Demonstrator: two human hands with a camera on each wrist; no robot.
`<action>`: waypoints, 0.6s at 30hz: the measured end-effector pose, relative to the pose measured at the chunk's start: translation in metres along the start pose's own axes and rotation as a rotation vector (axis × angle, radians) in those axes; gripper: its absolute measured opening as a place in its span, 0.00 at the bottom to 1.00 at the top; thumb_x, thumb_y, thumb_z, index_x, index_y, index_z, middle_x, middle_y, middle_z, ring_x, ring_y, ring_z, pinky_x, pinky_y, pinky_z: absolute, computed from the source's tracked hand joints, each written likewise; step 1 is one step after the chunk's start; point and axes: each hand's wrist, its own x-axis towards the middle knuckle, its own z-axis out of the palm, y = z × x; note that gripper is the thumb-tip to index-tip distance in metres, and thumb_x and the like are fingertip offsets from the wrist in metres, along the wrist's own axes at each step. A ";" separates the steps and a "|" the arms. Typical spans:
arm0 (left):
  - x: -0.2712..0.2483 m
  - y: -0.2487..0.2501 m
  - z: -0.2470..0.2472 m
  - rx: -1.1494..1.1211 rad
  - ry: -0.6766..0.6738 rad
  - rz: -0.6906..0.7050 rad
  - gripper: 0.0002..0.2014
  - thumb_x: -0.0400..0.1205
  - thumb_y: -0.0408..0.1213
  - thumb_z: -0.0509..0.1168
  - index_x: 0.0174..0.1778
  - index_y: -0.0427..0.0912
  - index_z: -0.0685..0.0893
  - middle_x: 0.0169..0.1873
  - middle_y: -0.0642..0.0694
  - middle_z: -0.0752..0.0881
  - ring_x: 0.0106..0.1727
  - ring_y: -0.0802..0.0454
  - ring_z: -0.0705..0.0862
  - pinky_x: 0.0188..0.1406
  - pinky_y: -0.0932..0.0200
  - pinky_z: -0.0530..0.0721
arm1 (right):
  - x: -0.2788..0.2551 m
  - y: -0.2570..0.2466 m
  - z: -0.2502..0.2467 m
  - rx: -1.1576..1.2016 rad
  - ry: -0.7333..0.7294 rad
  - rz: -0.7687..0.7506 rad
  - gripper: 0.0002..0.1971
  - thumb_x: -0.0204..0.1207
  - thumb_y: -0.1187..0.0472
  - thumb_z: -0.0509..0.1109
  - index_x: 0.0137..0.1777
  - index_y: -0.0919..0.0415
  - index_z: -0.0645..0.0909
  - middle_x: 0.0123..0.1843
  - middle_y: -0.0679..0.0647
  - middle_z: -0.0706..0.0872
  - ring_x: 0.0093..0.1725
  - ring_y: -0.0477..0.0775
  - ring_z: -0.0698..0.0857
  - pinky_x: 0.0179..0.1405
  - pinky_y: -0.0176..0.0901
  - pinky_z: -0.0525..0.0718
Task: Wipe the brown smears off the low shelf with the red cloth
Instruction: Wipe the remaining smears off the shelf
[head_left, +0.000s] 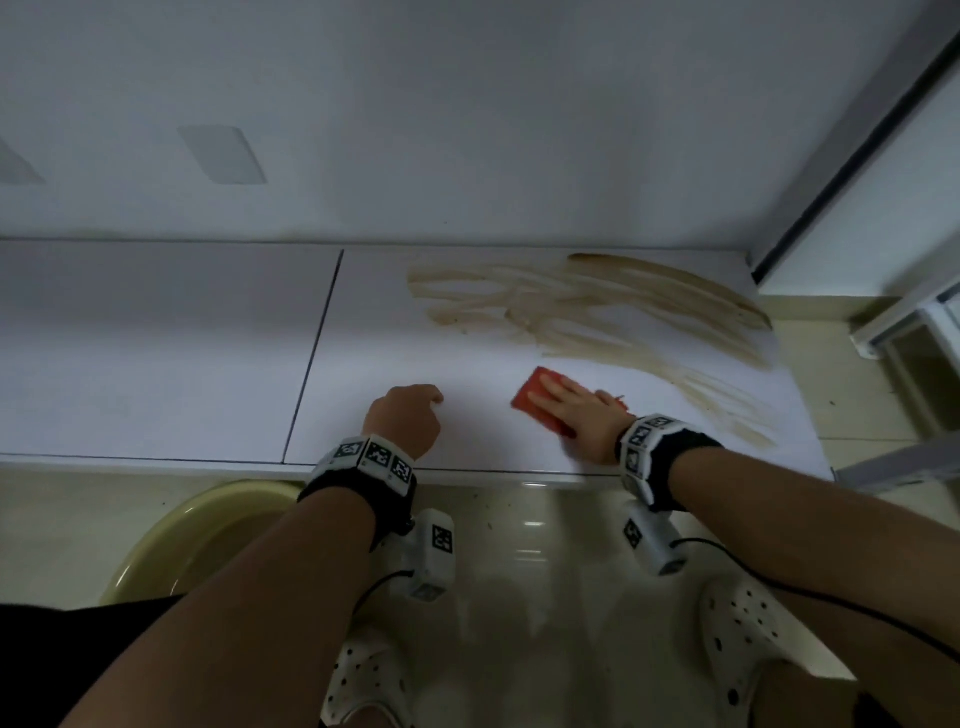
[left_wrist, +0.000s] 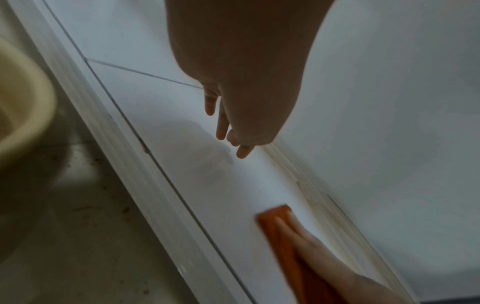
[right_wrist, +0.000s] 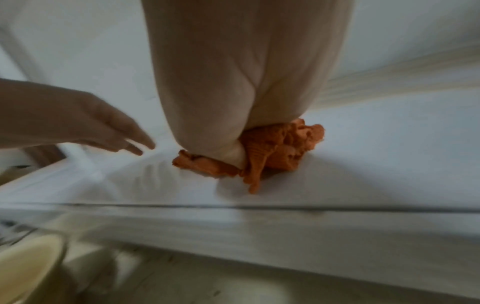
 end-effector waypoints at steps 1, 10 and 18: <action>0.000 0.005 0.002 -0.001 -0.006 0.015 0.22 0.79 0.28 0.55 0.66 0.49 0.81 0.65 0.44 0.83 0.64 0.43 0.82 0.66 0.54 0.80 | -0.007 0.013 -0.001 0.026 0.006 0.071 0.40 0.80 0.62 0.59 0.83 0.43 0.40 0.85 0.47 0.36 0.85 0.51 0.40 0.81 0.64 0.51; 0.000 -0.031 -0.027 -0.066 0.064 -0.133 0.18 0.79 0.30 0.62 0.63 0.46 0.84 0.66 0.44 0.81 0.68 0.44 0.79 0.68 0.53 0.77 | 0.003 -0.003 0.004 0.138 0.017 0.186 0.41 0.77 0.54 0.62 0.84 0.44 0.41 0.86 0.49 0.37 0.85 0.56 0.40 0.81 0.66 0.50; -0.025 -0.087 -0.038 -0.047 0.111 -0.270 0.20 0.79 0.31 0.57 0.65 0.49 0.83 0.66 0.43 0.82 0.66 0.43 0.81 0.65 0.55 0.78 | 0.066 -0.095 -0.006 0.015 0.037 -0.035 0.39 0.79 0.61 0.61 0.84 0.44 0.41 0.85 0.46 0.37 0.85 0.57 0.41 0.80 0.67 0.53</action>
